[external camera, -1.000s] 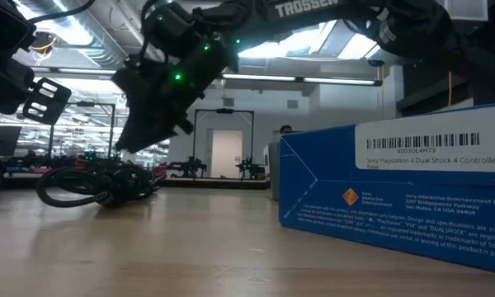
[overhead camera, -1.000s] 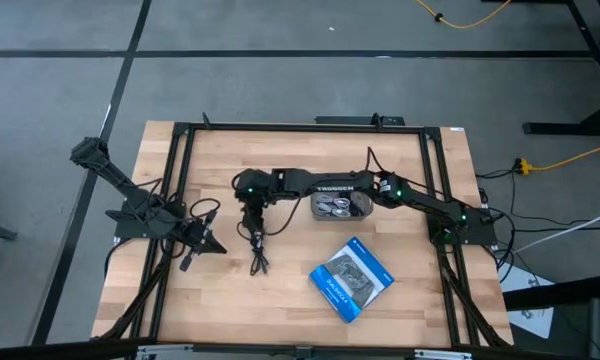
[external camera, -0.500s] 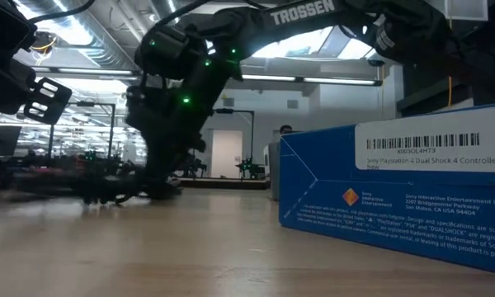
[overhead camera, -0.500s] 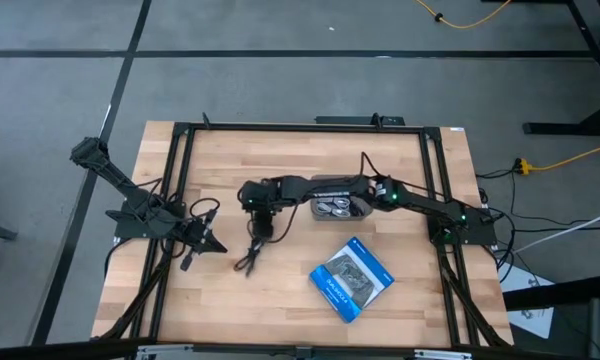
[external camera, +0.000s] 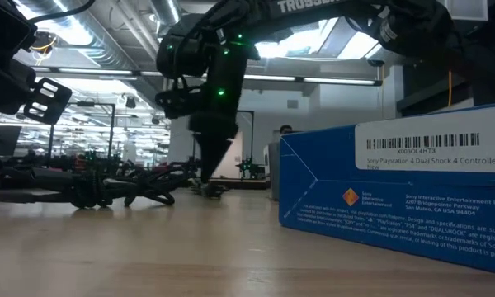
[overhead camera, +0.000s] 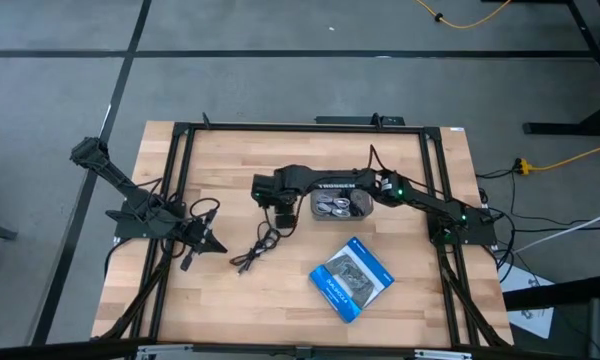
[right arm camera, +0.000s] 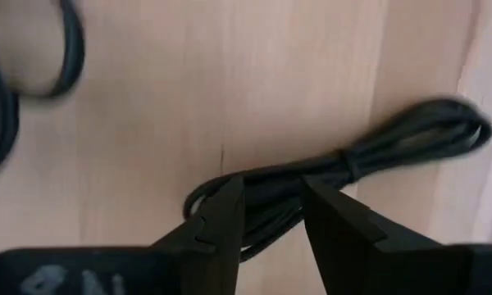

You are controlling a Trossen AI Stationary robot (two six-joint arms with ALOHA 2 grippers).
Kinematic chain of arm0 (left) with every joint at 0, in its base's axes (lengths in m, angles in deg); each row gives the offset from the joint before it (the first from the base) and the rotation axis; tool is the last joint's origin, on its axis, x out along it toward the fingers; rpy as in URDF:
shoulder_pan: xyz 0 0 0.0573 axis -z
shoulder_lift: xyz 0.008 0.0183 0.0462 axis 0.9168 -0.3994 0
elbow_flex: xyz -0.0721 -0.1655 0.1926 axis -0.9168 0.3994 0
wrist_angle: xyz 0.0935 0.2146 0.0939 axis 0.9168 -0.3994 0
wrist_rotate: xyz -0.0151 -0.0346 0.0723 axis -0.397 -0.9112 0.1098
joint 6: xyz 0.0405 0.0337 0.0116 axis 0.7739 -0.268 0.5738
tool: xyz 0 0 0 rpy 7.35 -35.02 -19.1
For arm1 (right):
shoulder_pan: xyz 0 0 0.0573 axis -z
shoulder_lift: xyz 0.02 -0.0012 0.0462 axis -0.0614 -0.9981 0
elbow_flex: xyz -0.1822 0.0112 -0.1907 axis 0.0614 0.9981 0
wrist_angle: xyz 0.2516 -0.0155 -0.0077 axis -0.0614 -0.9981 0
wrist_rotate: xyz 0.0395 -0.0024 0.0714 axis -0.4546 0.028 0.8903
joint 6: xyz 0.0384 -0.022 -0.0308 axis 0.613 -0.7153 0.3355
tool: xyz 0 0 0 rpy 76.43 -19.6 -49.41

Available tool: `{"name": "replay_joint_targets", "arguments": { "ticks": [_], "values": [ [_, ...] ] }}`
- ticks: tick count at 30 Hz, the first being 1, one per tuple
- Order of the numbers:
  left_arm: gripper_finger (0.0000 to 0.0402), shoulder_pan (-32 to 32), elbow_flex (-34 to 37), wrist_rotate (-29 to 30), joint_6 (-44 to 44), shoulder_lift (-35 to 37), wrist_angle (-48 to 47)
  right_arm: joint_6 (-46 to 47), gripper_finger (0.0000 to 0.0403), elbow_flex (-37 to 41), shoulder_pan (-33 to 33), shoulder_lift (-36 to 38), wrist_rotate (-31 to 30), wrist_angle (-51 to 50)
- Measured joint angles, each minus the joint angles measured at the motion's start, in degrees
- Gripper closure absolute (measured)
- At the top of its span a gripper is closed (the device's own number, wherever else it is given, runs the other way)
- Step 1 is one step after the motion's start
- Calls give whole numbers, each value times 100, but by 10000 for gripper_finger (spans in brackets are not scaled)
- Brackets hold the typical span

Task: Pick and place USB-C Cables
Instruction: Put the black charger cable into the gray bin

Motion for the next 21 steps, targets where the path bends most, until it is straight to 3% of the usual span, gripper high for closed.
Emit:
{"name": "replay_joint_targets", "arguments": {
  "ticks": [3, 7, 13, 21],
  "values": [
    [401, 0, 0, -2, 2, 0, 0, -14, 276, 0, -35, 31, -10, -415],
    [401, 0, 0, -4, 6, -2, 0, 654, 276, 0, -72, 34, -15, -332],
    [401, 0, 0, -9, 6, -2, -2, 1455, 276, 0, -72, 36, -890, -91],
    [401, 0, 0, -15, 7, -2, -3, 2912, 276, 6, 66, 37, -500, -105]
  ]
}}
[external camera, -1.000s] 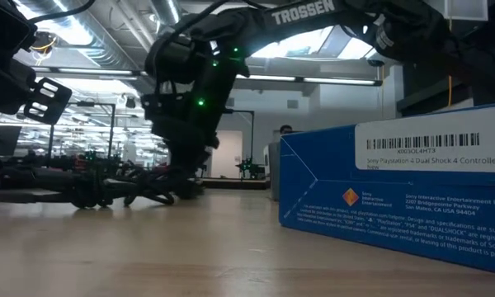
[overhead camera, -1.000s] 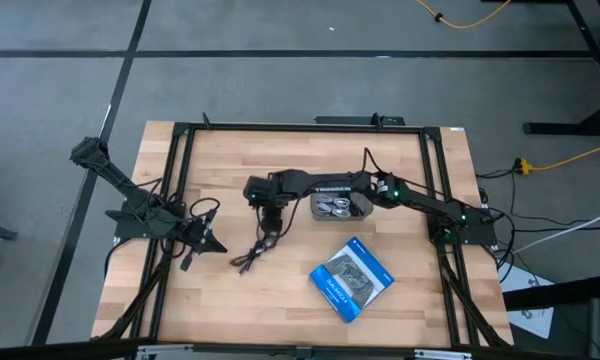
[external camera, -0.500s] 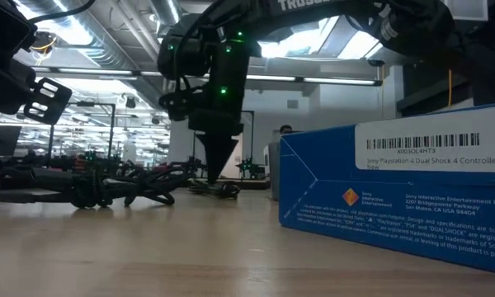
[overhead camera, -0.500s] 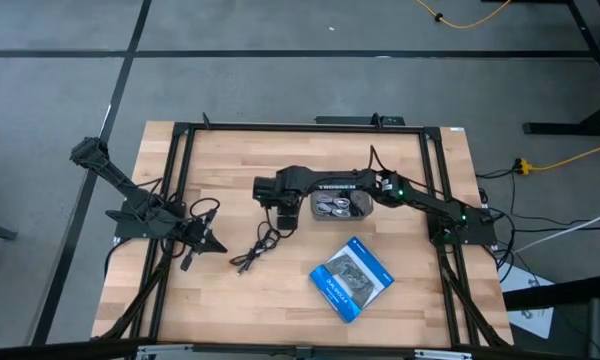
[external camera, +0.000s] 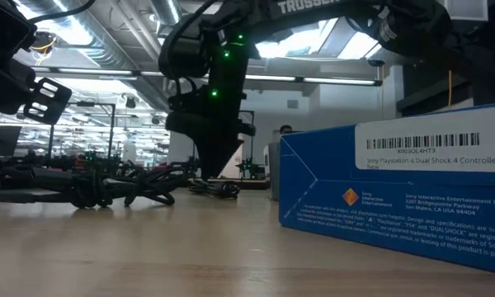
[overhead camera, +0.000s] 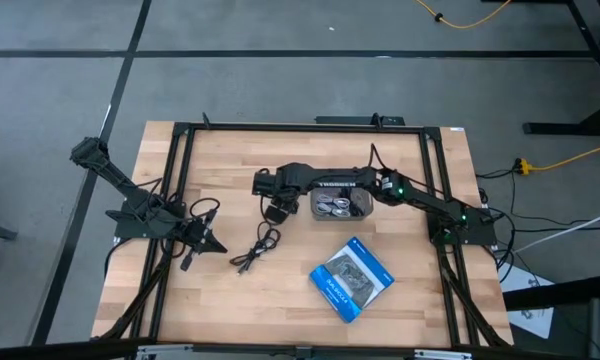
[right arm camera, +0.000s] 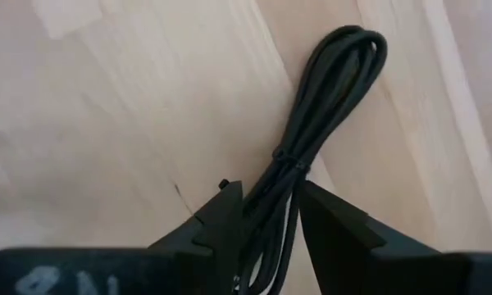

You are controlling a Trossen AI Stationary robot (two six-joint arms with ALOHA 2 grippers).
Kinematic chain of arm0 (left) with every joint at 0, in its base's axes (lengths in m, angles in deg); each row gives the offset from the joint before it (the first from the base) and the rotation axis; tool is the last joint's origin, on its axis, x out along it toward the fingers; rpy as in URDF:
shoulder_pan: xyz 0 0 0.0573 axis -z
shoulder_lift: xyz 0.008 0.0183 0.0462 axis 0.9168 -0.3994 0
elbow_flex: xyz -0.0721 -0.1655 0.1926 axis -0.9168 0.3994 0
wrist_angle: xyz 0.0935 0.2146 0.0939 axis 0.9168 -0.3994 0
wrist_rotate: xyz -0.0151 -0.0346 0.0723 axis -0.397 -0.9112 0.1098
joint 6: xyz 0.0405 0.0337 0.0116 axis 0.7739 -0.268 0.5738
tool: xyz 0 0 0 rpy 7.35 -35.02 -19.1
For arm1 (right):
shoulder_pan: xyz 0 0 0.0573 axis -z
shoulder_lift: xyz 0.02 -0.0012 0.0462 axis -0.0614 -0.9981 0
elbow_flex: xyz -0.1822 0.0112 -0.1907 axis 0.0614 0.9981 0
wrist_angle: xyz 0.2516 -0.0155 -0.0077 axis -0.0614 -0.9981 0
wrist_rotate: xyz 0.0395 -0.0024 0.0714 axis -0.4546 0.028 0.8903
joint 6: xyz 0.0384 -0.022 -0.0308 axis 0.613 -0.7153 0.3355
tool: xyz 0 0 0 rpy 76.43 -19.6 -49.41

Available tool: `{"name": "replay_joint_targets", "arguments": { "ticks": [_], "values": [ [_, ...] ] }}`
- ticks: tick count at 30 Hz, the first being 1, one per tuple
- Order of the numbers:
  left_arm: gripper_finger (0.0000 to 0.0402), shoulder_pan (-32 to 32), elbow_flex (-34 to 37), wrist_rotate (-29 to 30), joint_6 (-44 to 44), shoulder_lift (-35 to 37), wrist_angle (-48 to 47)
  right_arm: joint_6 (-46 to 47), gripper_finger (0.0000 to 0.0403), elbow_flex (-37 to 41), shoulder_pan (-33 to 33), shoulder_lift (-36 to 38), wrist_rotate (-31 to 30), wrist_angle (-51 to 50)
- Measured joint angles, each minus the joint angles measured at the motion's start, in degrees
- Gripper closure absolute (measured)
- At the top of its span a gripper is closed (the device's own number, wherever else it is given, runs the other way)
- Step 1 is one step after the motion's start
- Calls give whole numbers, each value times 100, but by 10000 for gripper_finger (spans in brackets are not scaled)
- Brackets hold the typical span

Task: Pick and place USB-C Cables
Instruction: Put the black charger cable into the gray bin

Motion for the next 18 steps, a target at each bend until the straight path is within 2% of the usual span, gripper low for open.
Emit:
{"name": "replay_joint_targets", "arguments": {
  "ticks": [8, 13, 16, 18],
  "values": [
    [401, 0, -1, -2, -2, 1, -1, 473, 276, 709, 12, 76, 54, 294],
    [401, 0, 0, -4, -4, 0, -1, 441, 277, 1010, 17, 91, 267, 522],
    [401, 0, -2, -3, -4, 0, -1, 245, 302, 1011, 16, 87, 276, 519],
    [401, 0, -1, -2, -4, 0, -1, 82, 341, 970, 17, 76, 278, 486]
  ]
}}
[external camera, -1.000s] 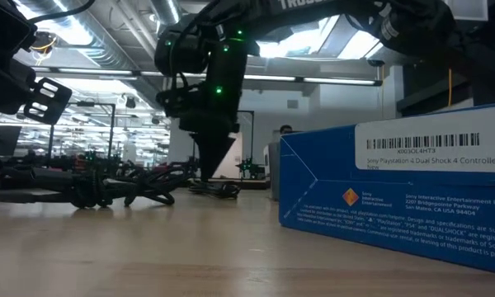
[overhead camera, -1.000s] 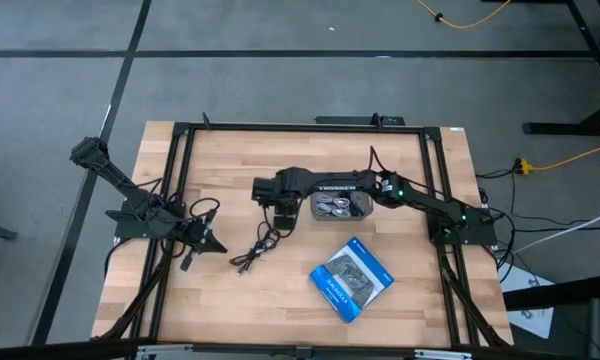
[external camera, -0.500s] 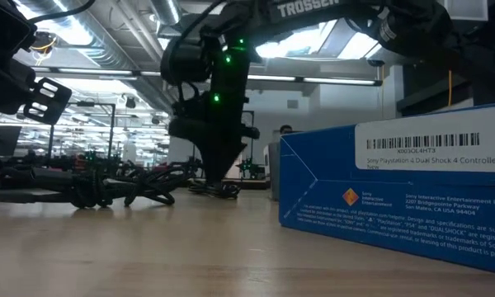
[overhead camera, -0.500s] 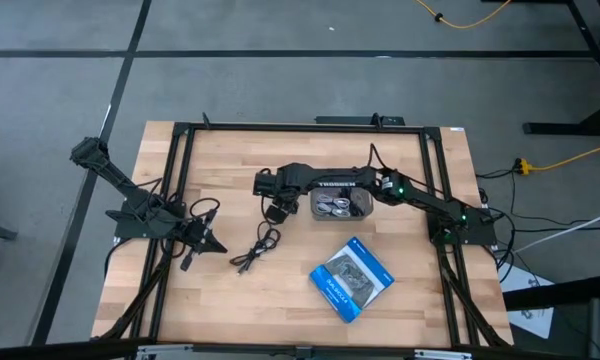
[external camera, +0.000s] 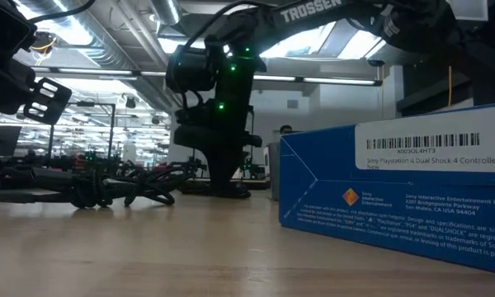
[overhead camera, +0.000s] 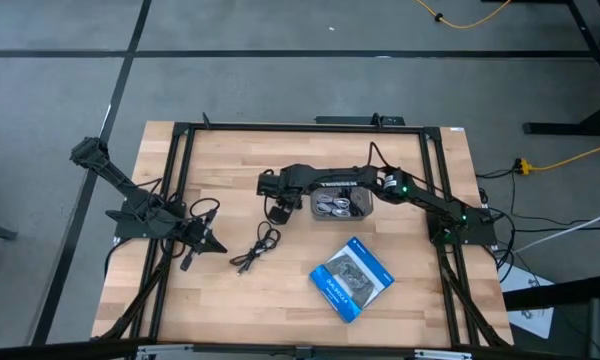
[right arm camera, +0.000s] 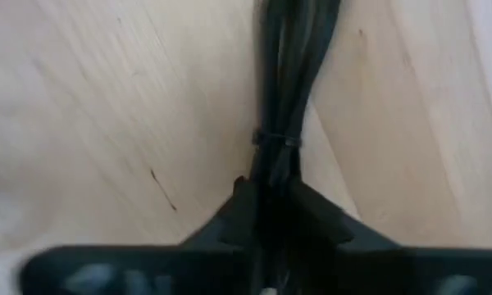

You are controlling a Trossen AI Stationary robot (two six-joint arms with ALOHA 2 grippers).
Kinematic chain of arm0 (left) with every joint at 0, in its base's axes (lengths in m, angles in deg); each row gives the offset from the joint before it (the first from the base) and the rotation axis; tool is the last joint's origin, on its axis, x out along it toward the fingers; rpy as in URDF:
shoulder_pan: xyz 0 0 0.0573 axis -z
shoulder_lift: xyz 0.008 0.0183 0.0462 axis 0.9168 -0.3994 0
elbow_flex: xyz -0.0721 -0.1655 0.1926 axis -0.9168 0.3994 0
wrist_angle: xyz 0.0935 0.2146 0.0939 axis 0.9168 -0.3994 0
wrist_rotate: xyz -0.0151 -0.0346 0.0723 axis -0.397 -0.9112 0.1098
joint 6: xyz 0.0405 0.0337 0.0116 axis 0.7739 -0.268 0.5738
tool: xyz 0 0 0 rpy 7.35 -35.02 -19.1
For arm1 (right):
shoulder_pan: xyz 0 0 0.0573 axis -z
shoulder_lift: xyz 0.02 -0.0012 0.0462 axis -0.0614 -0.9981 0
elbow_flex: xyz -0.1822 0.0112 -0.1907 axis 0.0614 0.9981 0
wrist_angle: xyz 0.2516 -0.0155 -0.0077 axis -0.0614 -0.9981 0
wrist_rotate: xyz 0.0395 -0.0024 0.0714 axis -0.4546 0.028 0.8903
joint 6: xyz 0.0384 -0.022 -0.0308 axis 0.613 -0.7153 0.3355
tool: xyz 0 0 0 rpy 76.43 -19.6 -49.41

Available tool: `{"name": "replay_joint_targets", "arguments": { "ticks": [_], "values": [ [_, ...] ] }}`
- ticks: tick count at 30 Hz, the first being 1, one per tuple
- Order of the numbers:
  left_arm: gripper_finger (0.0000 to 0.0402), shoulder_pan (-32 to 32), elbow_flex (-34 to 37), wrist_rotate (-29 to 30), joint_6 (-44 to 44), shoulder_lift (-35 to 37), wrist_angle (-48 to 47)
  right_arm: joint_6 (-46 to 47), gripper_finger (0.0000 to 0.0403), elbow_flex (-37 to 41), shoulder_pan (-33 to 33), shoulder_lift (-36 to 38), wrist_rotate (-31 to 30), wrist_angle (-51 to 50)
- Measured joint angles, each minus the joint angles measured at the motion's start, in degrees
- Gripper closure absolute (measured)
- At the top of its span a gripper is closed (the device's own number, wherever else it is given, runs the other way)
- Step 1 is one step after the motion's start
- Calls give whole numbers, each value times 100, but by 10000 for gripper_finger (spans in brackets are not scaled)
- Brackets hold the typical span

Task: Pick and place USB-C Cables
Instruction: Put the black charger cable into the gray bin

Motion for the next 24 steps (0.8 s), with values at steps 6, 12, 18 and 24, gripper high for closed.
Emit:
{"name": "replay_joint_targets", "arguments": {
  "ticks": [6, 12, 18, 24],
  "values": [
    [401, 0, 1, 0, -7, 0, 0, -707, 372, -517, -113, -80, -231, -350],
    [401, 0, -1, 17, -8, 0, 0, -1444, 372, -644, -306, 500, -634, -626],
    [401, 0, -1, 20, -9, 0, 0, -1742, 372, -665, -286, 1517, -814, -909],
    [401, 0, 0, 20, -140, 0, 0, -958, 372, -651, -379, 2382, -1484, -2485]
  ]
}}
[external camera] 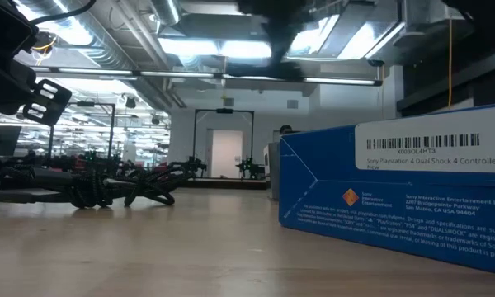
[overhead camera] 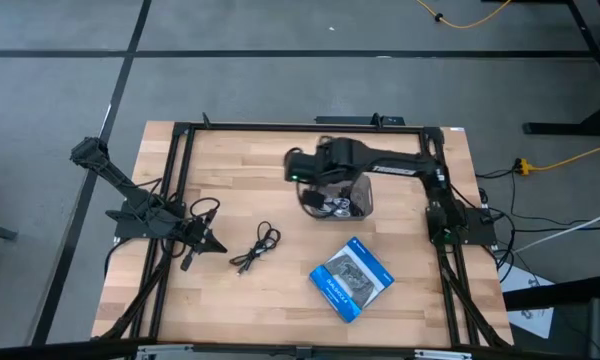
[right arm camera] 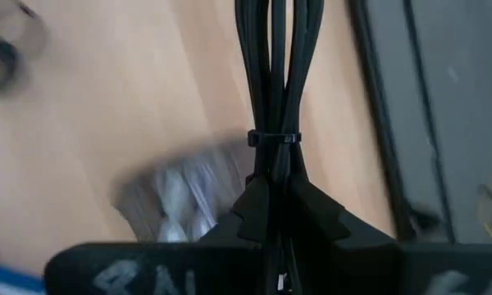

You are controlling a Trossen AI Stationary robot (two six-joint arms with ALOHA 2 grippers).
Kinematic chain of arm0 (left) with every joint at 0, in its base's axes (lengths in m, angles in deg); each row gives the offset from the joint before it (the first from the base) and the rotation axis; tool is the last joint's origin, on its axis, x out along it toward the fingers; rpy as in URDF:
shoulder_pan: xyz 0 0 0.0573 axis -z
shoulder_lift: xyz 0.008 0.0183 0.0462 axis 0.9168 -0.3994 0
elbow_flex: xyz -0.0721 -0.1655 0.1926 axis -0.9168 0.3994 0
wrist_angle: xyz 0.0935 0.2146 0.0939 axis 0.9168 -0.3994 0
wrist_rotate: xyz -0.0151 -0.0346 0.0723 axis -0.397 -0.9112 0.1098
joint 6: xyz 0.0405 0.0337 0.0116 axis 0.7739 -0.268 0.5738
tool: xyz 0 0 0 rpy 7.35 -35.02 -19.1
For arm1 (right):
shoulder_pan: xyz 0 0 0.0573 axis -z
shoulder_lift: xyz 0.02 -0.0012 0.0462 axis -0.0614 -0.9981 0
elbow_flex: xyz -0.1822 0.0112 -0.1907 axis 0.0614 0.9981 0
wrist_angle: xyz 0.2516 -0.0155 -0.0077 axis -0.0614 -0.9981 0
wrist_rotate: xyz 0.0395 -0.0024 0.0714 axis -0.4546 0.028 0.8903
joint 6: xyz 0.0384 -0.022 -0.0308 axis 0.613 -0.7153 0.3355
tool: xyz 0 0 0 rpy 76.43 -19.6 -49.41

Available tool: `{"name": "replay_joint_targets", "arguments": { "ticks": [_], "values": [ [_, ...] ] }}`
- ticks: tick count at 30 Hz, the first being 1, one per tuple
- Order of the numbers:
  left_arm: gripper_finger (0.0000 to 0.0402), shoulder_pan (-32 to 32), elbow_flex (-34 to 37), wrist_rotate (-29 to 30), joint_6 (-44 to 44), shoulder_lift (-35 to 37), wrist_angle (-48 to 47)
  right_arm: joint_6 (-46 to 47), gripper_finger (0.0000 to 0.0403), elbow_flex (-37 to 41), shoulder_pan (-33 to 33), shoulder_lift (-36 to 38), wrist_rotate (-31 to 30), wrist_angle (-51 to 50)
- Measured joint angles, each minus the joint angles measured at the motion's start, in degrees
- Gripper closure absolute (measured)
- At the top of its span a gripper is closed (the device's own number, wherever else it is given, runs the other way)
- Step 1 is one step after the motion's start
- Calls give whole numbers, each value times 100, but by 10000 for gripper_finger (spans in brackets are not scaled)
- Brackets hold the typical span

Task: Pick and place USB-C Cables
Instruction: Put the black charger cable into the gray bin, then put the black and white charger cable into the gray bin

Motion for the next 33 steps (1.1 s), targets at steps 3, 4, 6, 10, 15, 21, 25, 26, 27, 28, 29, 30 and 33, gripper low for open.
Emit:
{"name": "replay_joint_targets", "arguments": {
  "ticks": [3, 4, 6, 10, 15, 21, 25, 26, 27, 28, 29, 30, 33],
  "values": [
    [401, 0, -1, 4, 2, 0, 0, 503, 372, 272, -55, 269, -214, -418],
    [401, 0, -1, 2, 2, 0, 0, 565, 372, 504, -82, 429, -177, -314],
    [401, 0, -2, 2, 2, 0, 0, 568, 372, 972, -117, 695, 32, -204],
    [401, 0, -2, 2, 2, 0, 0, 978, 372, 2362, -142, 1106, 124, 4],
    [401, 0, -2, 4, 3, 0, 0, 1140, 372, 4115, -144, 1790, 570, 1197],
    [401, 0, 0, 22, 1, 0, 2, 1197, 333, 5263, -129, 2254, 568, 2508],
    [401, 0, -1, 48, -7, 0, 2, 1347, 266, 5483, 3, 2241, 568, 2444],
    [401, 0, -2, 49, -7, 0, 2, 1344, 253, 5487, 25, 2245, 564, 2470],
    [401, 0, -1, 50, -7, 0, 2, 1334, 241, 5487, 44, 2245, 566, 2464],
    [401, 0, -1, 51, -9, 0, 2, 1321, 231, 5466, 55, 2245, 572, 2465],
    [401, 0, 0, 51, -11, 0, 2, 1317, 223, 5404, 65, 2245, 573, 2508],
    [401, 0, 0, 52, -12, 0, 2, 1301, 216, 5323, 64, 2245, 573, 2653],
    [401, 0, 0, 70, -14, 0, 4, 705, 206, 5139, 29, 2247, 745, 3587]
  ]
}}
